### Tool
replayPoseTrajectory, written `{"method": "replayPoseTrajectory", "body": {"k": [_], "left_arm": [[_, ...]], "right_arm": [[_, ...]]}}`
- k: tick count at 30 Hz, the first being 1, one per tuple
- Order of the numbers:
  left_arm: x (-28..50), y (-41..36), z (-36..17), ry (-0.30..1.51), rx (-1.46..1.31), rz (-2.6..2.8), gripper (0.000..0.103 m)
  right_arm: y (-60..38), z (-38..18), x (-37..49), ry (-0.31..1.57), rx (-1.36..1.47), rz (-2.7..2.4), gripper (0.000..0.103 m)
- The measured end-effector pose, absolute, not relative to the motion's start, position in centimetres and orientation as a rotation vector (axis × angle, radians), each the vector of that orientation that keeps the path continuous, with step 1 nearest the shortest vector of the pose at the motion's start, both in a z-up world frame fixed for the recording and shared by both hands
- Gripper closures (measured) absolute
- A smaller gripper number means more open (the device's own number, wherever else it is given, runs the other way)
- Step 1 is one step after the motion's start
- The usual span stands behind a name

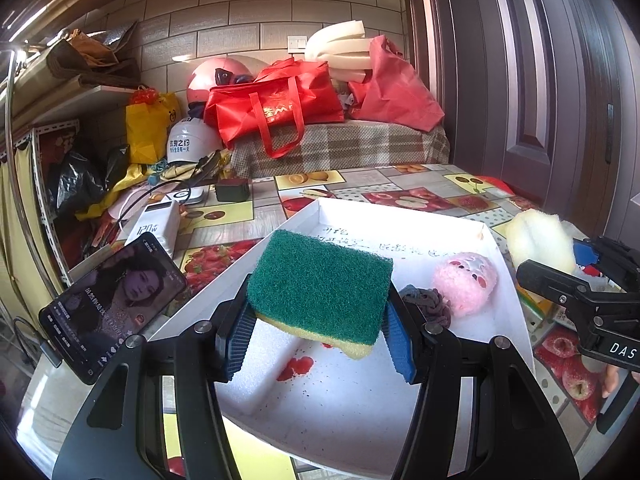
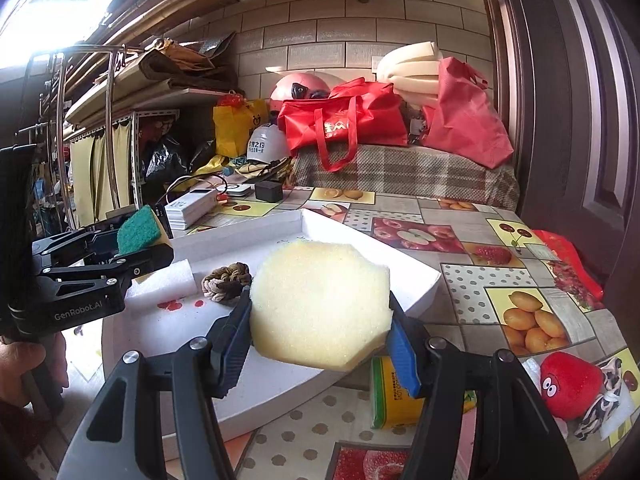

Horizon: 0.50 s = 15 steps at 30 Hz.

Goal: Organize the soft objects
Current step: 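Carry both sponges over the white box and open both tools to drop them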

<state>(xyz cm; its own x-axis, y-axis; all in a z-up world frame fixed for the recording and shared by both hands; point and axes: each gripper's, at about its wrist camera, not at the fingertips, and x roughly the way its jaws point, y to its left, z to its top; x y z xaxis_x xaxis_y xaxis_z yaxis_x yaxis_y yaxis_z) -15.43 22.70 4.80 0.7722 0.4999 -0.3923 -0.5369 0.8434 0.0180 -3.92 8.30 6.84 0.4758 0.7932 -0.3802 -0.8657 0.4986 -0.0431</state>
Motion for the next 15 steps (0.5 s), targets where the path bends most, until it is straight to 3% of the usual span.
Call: {"method": "replayPoseTrajectory", "body": {"k": [15], "left_arm": [[-12.6,26.4,4.8,0.403,-0.146,0.62,0.045]], "right_arm": [[14.8,6.7,-1.8,0.36,-0.296,1.002,0.041]]}}
